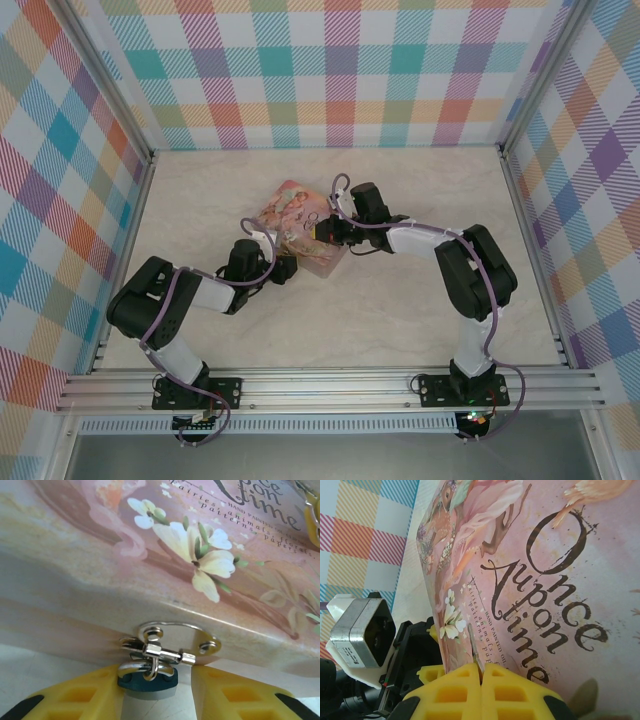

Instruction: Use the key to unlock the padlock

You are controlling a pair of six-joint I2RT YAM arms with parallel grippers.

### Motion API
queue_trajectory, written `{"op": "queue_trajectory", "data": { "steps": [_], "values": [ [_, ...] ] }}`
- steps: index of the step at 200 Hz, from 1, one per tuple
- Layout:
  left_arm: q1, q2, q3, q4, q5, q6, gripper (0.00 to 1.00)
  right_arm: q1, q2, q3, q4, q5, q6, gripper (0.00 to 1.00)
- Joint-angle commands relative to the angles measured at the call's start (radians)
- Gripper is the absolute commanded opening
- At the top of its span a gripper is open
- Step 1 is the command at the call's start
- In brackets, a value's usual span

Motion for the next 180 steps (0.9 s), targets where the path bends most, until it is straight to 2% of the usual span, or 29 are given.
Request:
{"op": "queue_trajectory", "data": {
  "steps": [1, 19, 69, 132, 180],
  "values": [
    [-0.018, 0.023, 0.032, 0.048, -0.002, -0.004, 0.38, 0.027, 0.026, -0.034, -0.106, -0.008, -0.011, 0.03],
    [-0.018, 0.021, 0.032, 0.046, -0.002, -0.004, 0.35, 0.027, 0.027, -0.034, -0.105, -0.008, -0.011, 0.03],
    [-0.018, 0.026, 0.026, 0.036, -0.026, -0.009, 0.37, 0.027, 0.023, -0.035, -0.107, -0.003, -0.01, 0.03],
    [-0.017, 0.001, 0.026, 0.037, -0.022, -0.02, 0.26, 0.027, 0.008, -0.045, -0.093, -0.003, -0.013, 0.03],
    [-0.031, -0.071, 0.023, -0.017, -0.021, -0.049, 0.24, 0.021, -0.104, -0.11, -0.036, 0.038, -0.05, 0.03]
  ]
}}
